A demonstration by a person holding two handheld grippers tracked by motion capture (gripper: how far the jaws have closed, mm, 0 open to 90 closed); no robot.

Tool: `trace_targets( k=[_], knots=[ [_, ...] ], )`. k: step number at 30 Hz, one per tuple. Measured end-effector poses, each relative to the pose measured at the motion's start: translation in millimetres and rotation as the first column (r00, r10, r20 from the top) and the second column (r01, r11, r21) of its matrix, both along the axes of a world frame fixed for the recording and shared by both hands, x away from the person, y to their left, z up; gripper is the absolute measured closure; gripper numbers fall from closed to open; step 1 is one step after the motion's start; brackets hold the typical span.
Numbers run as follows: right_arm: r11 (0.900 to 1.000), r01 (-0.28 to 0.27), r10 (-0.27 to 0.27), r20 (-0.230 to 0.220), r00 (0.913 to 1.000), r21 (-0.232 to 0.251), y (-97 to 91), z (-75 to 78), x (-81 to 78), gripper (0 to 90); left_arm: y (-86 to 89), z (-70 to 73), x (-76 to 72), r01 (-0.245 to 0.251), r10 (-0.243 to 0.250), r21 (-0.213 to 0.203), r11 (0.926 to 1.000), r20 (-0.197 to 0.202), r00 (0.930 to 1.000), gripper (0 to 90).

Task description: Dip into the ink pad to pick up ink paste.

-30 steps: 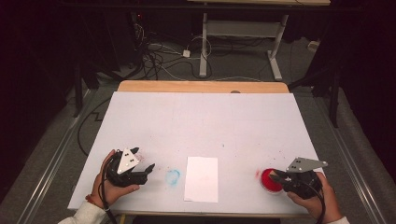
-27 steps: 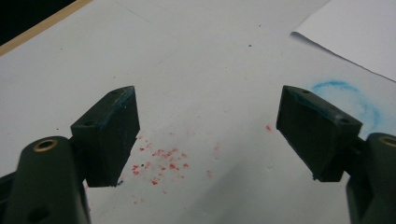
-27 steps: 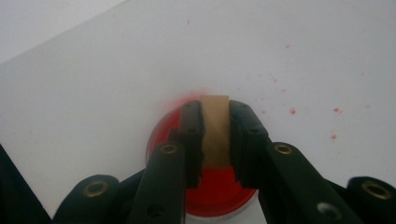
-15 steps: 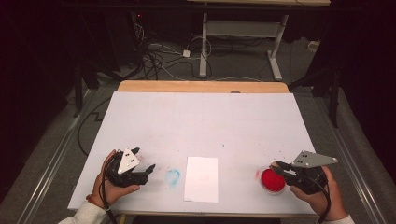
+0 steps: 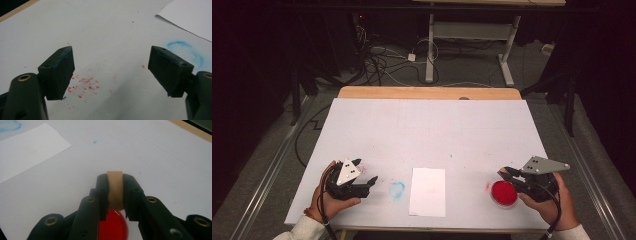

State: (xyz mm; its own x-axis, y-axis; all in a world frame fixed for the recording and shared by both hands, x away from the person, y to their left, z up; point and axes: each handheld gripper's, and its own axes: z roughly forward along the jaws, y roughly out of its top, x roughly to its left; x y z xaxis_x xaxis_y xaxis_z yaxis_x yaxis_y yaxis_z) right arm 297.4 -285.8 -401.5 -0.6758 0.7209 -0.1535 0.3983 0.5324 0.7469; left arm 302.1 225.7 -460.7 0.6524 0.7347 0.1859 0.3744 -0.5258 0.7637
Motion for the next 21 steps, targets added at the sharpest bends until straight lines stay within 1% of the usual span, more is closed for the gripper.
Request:
trace_targets(
  k=[4,7,9,13,21],
  knots=[
    [0.9998,-0.019,0.019,0.012,0.9997,0.006,6.7,1.7,-0.1,75.7,0.5,0.7,-1.9,-0.003,0.003,-0.001,1.0000,0.003,1.0000,20.6],
    [0.9997,-0.023,0.022,0.016,0.9996,0.013,9.2,3.1,-0.3,75.7,1.1,0.3,-3.2,-0.003,0.003,0.000,1.0000,0.002,1.0000,20.6],
    [0.9995,-0.026,0.026,0.029,0.9993,0.015,11.4,4.7,0.5,75.7,2.3,0.3,-4.5,-0.005,0.005,-0.001,1.0000,0.003,1.0000,20.6],
    [0.9989,-0.042,0.042,0.029,0.9987,0.021,16.4,6.5,3.2,75.7,4.8,0.3,-6.6,-0.011,0.011,-0.010,0.9999,0.006,0.9999,20.6],
    [0.9972,-0.071,0.070,0.035,0.9969,0.021,26.7,9.0,8.0,75.7,9.5,-0.6,-11.2,-0.020,0.020,-0.006,0.9998,0.004,0.9998,20.7]
  ],
)
